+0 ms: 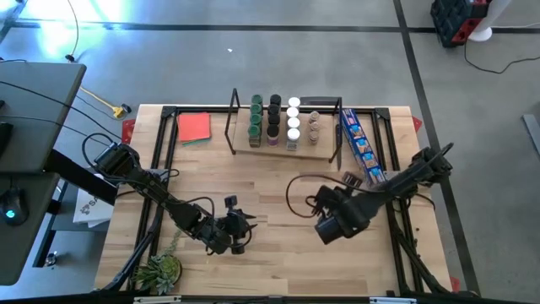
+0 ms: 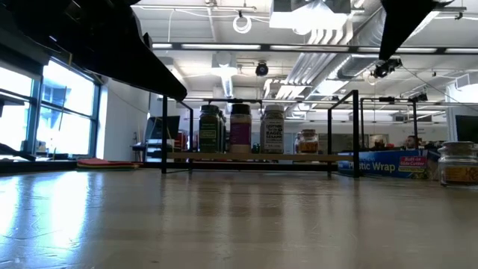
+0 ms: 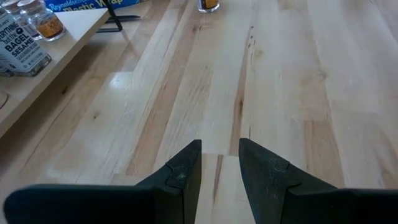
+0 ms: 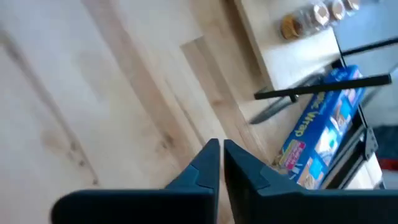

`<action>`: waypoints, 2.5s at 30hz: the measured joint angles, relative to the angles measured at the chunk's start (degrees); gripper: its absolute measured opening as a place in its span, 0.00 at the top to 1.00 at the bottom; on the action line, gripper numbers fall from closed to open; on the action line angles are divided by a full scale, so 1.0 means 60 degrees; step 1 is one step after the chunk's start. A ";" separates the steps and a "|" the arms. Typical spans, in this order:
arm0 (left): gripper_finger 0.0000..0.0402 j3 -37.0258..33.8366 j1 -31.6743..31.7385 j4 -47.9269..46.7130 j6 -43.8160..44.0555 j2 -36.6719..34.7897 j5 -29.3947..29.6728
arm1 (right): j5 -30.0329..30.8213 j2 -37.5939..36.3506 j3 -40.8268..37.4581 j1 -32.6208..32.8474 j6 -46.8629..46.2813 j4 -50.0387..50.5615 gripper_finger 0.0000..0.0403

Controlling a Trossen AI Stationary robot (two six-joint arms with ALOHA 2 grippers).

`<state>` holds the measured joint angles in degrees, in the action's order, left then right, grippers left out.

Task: Shelf spices
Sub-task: Put the brown seasoning bottle with the other brown seasoning bottle on the shelf

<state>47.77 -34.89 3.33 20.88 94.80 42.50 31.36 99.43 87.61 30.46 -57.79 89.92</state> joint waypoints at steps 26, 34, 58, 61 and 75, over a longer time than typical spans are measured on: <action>0.74 0.0000 -0.0025 -0.0007 0.0248 0.0000 -0.0066 | -0.2903 -0.4465 -0.6924 -0.0520 -0.0641 -0.5073 0.26; 0.74 0.0000 -0.0023 -0.0009 0.0248 0.0000 -0.0062 | -0.3114 -0.4461 -0.7794 -0.0912 -0.1200 -0.5355 0.26; 0.74 0.0000 0.0004 0.0000 0.0250 0.0000 -0.0055 | -0.2387 -0.4352 -0.5520 -0.1807 -0.0403 -0.6606 0.62; 0.74 0.0000 0.0004 0.0000 0.0248 0.0000 -0.0053 | -0.2330 -0.3864 -0.4303 -0.2725 0.1018 -0.6450 0.62; 0.74 -0.0004 -0.0073 -0.0002 0.0295 0.0000 -0.0058 | -0.3430 -0.0116 -0.1483 -0.7089 0.6725 -0.4804 0.62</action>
<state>47.75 -35.33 3.32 22.66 94.80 42.15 10.78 98.73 78.72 -12.07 -17.44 61.10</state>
